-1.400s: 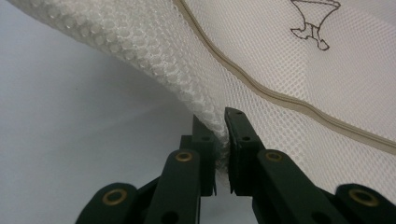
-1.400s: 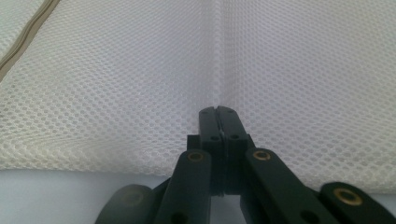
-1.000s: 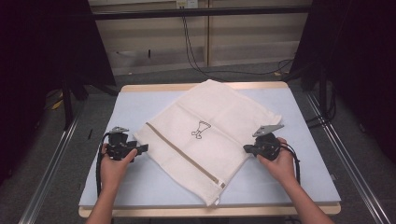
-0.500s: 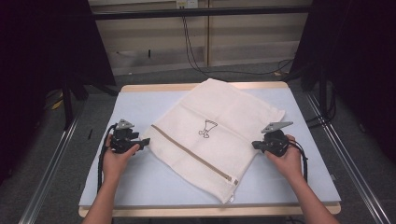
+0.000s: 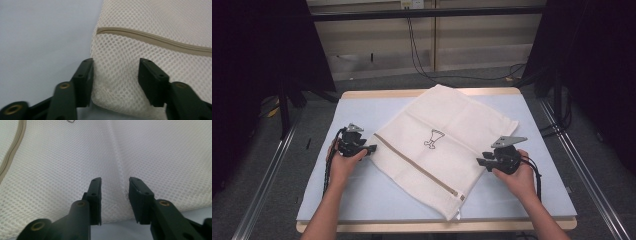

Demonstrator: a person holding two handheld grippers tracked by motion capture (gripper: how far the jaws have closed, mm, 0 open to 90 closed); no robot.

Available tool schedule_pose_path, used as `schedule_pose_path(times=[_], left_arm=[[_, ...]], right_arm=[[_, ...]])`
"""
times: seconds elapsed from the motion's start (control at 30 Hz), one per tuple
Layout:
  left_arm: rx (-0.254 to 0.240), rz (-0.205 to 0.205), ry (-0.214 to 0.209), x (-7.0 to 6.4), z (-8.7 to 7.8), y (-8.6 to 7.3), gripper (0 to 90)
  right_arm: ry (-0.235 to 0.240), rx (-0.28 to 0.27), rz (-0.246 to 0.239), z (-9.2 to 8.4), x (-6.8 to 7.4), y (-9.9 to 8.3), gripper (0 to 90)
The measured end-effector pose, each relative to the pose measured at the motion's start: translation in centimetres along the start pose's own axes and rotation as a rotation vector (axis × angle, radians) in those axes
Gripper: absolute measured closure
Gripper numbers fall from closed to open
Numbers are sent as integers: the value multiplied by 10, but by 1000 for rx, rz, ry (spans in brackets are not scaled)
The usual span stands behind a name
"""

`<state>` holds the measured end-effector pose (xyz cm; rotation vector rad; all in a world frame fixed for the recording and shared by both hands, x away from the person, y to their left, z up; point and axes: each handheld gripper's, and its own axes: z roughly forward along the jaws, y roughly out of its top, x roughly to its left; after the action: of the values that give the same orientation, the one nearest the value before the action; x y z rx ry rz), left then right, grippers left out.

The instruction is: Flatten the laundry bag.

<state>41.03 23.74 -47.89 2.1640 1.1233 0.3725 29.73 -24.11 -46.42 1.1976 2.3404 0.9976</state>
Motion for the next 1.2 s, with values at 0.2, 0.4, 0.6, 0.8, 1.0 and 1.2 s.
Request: schedule_pose_path(times=[0.2, 0.4, 0.6, 0.8, 1.0, 1.2], left_arm=[[41, -62, -20, -7, -5, 2, 790], [67, -83, -28, -12, -12, -1, 815], [55, -142, -83, -11, -22, -13, 816], [49, -160, -103, -18, -30, -23, 818], [76, -161, -136, -27, -39, -29, 818], [66, -207, -146, -34, -41, -33, 819]], right_arm=[[-29, 28, 30, -1, 15, -5, 524], [-49, 68, -36, 10, 13, -6, 705], [-19, 85, -50, 17, 0, 2, 891], [-48, 92, -53, 21, -5, 8, 900], [-70, 79, -34, 27, -20, 15, 900], [-70, 58, -10, 26, -26, 13, 900]])
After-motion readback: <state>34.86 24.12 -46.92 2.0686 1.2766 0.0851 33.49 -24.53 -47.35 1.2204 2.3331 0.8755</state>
